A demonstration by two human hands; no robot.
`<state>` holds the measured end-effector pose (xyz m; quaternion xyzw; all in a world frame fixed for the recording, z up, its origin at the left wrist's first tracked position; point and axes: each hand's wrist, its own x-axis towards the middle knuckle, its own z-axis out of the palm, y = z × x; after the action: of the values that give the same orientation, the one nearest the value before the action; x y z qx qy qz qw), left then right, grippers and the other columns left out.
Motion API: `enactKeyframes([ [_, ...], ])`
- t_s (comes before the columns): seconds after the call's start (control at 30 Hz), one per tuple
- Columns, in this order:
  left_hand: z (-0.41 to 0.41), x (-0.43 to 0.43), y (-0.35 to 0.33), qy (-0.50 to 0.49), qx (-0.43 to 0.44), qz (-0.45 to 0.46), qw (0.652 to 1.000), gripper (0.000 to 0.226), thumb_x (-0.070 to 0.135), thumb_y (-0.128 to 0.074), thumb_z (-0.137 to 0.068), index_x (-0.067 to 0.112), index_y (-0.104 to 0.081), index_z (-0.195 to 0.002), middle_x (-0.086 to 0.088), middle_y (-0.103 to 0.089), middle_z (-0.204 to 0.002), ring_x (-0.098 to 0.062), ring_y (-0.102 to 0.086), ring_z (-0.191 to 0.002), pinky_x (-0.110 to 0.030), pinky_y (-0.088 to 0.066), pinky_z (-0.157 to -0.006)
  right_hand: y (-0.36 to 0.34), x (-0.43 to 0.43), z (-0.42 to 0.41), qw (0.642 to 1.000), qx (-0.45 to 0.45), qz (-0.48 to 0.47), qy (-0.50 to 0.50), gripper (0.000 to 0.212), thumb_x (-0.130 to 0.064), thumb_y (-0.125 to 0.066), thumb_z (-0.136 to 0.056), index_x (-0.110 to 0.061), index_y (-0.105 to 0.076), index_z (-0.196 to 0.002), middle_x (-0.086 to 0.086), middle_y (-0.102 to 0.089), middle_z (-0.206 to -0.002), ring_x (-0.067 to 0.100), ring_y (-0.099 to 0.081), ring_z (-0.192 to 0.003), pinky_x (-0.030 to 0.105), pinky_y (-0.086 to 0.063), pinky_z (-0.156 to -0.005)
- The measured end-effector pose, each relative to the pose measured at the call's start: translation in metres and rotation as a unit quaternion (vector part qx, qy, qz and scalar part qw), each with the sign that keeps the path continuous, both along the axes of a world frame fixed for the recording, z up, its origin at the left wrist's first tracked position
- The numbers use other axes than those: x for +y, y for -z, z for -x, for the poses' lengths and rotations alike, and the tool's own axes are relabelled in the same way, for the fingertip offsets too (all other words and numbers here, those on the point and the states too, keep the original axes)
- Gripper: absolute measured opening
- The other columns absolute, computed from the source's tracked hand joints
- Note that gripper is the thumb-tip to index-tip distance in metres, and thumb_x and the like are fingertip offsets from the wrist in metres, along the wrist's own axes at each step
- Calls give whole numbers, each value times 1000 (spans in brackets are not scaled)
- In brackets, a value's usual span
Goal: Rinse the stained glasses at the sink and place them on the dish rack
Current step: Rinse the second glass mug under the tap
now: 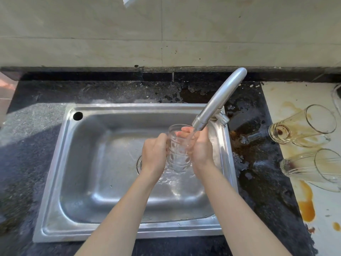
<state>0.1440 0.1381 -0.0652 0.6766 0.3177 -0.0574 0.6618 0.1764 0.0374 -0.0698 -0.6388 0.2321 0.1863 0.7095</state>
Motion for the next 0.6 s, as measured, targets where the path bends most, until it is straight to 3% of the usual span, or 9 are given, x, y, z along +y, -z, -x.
enactKeyframes([
  [0.1,9,9,9,-8,-46,-3,999,41,14,-49,-80,22,-29,-44,11,-19,-43,-10,-13,-45,-26,-11,-47,1,1,2,997,20,-67,-21,51,-43,-30,-99,-7,-66,-92,9,-70,-84,20,-65,-82,36,-48,-83],
  [0.17,14,13,10,-7,-72,2,997,43,15,-48,-73,26,-24,-39,11,-17,-42,-8,-12,-44,-24,-9,-46,-1,0,4,998,14,-49,-33,45,-35,-36,-99,-6,-68,-84,8,-72,-78,19,-66,-76,35,-48,-84],
  [0.27,19,17,16,7,-91,-16,996,37,15,-48,-66,26,-24,-39,9,-16,-43,-9,-11,-45,-27,-8,-47,-2,-15,4,980,-42,152,-118,38,-29,-45,-95,1,-65,-83,15,-68,-81,23,-60,-74,39,-46,-78],
  [0.33,21,18,21,40,-94,-53,993,33,16,-48,-64,19,-25,-41,7,-15,-43,-9,-11,-46,-27,-9,-47,-2,-31,4,940,-83,273,-187,32,-30,-45,-95,-7,-64,-84,3,-62,-74,15,-53,-68,30,-40,-63],
  [0.4,22,16,23,81,-89,-86,989,38,17,-51,-64,22,-23,-39,8,-14,-42,-10,-12,-46,-24,-13,-46,-4,-46,-1,903,-107,357,-215,20,-26,-49,-95,-18,-67,-91,-6,-63,-81,10,-56,-76,25,-37,-65],
  [0.47,18,8,22,113,-67,-102,986,42,20,-53,-63,20,-22,-36,8,-14,-40,-10,-12,-44,-23,-14,-45,-4,-57,-8,869,-141,421,-216,17,-21,-52,-94,-17,-68,-98,-5,-63,-87,11,-55,-79,23,-36,-70],
  [0.53,9,1,20,93,-25,-76,992,41,24,-53,-62,20,-23,-34,8,-15,-40,-10,-12,-42,-22,-12,-42,-1,-62,-13,840,-187,468,-200,19,-17,-54,-92,-14,-66,-105,0,-63,-96,13,-53,-80,24,-35,-71],
  [0.6,-2,1,21,28,22,7,999,41,23,-54,-68,24,-25,-39,8,-18,-41,-12,-13,-43,-24,-11,-44,0,-66,-19,818,-229,502,-165,25,-11,-56,-89,-11,-62,-113,4,-57,-110,17,-54,-91,25,-39,-75],
])
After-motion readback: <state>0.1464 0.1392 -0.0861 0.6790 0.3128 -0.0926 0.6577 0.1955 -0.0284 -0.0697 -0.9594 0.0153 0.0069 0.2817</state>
